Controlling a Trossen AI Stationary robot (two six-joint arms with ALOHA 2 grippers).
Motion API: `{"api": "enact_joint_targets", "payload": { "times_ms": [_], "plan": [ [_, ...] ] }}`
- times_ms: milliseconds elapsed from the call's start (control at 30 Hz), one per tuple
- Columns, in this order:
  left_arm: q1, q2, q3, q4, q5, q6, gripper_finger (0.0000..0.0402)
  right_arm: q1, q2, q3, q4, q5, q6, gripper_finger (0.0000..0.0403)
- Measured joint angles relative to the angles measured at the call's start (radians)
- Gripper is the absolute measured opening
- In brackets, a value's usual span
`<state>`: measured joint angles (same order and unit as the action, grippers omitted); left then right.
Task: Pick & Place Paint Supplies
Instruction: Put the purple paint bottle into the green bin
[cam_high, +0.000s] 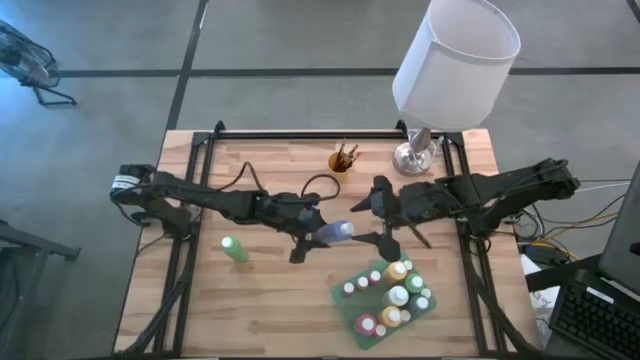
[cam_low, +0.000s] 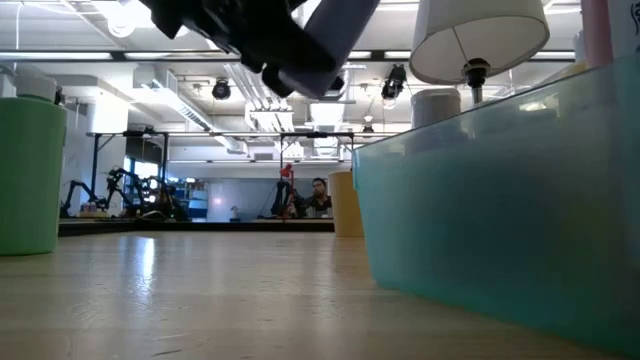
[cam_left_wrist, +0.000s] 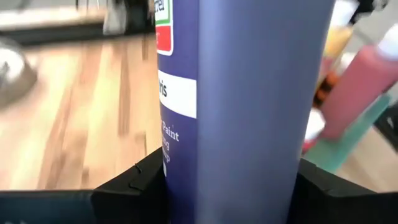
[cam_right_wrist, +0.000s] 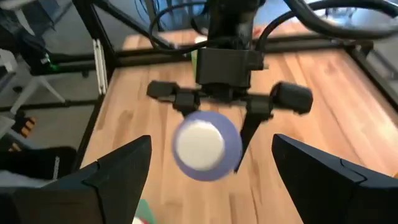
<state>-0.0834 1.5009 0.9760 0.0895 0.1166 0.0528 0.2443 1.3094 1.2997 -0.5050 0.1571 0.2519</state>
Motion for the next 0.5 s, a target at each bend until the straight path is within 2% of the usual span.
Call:
{"api": "enact_joint_targets", "payload": {
  "times_ms": [133,267,500],
  "plan": [
    [0.000,0.000,0.033,-0.135,-0.051,-0.038,0.0217,0.000,0.060,0.069,-0.120,0.000,0.019,0.0322],
    [0.001,0.000,0.074,-0.231,-0.056,-0.066,0.0217,0.000,0.124,0.127,-0.206,0.000,0.018,0.0309],
    [0.000,0.000,0.127,-0.347,-0.055,-0.077,0.0217,-0.001,0.181,0.178,-0.248,0.009,-0.013,0.0289]
  ]
}}
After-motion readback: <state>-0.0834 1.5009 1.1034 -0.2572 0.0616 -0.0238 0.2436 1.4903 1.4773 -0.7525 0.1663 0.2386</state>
